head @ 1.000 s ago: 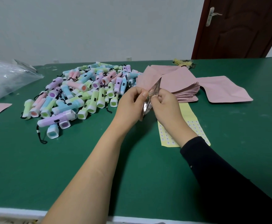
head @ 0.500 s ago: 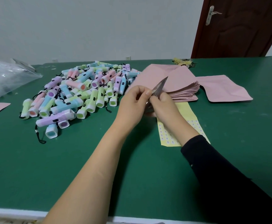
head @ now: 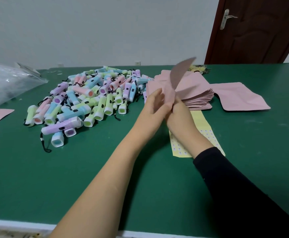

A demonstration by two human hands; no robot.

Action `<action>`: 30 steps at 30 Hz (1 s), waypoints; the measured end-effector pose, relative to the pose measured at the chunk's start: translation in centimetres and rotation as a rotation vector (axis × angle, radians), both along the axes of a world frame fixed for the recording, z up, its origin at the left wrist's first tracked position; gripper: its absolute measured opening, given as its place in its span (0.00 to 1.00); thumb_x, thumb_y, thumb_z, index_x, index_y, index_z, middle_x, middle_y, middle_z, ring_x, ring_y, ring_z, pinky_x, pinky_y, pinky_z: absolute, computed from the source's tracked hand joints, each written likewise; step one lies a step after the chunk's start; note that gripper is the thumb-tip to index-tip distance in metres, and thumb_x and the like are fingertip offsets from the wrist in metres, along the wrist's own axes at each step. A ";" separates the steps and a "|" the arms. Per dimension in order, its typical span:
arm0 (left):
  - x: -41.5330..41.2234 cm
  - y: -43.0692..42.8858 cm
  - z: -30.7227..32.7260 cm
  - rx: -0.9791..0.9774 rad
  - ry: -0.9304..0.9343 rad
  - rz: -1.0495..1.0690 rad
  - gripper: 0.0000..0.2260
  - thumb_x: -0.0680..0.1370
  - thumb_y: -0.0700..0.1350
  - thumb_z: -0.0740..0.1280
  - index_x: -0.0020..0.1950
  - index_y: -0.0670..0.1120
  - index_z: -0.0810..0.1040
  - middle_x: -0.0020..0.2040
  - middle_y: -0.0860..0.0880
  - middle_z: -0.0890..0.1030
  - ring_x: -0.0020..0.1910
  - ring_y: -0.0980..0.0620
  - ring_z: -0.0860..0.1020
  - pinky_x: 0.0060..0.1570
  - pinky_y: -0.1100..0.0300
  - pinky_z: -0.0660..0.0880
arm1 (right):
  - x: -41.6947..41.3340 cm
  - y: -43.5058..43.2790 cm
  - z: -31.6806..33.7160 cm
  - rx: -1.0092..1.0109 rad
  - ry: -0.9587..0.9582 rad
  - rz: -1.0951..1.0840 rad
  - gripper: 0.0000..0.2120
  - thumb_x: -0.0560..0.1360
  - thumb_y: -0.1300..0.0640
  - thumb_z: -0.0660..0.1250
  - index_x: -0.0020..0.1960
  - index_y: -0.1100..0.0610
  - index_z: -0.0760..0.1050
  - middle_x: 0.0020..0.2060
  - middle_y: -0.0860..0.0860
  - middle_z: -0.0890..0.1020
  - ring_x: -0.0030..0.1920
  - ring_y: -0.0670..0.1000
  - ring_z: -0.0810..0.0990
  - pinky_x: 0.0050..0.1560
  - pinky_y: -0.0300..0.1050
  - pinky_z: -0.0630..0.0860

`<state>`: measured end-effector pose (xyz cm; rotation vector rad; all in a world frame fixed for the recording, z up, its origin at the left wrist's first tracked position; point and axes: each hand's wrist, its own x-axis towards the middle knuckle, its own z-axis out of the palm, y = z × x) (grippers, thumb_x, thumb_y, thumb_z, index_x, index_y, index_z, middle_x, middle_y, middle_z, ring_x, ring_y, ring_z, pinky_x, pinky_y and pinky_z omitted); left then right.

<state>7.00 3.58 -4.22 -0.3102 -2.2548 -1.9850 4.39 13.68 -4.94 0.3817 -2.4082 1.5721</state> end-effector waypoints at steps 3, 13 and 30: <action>-0.1 0.0 0.0 0.147 -0.132 -0.131 0.43 0.66 0.46 0.71 0.79 0.48 0.58 0.72 0.47 0.72 0.70 0.49 0.71 0.72 0.47 0.66 | 0.5 0.2 -0.8 0.033 0.020 0.108 0.29 0.76 0.70 0.64 0.75 0.55 0.64 0.68 0.48 0.71 0.66 0.45 0.71 0.60 0.26 0.67; -0.4 0.3 -0.5 -0.142 0.107 0.090 0.24 0.83 0.51 0.59 0.78 0.46 0.61 0.73 0.52 0.72 0.71 0.60 0.69 0.72 0.57 0.65 | 0.4 -0.7 -0.6 -0.068 0.093 -0.040 0.27 0.81 0.65 0.55 0.78 0.50 0.59 0.73 0.47 0.68 0.68 0.39 0.66 0.66 0.25 0.61; -0.8 -0.4 -0.9 -0.134 0.076 0.230 0.24 0.80 0.35 0.63 0.75 0.44 0.65 0.60 0.56 0.75 0.60 0.58 0.77 0.54 0.72 0.72 | 2.0 -2.0 0.5 -0.055 0.088 0.130 0.35 0.73 0.76 0.50 0.77 0.53 0.61 0.73 0.46 0.65 0.75 0.44 0.60 0.76 0.36 0.53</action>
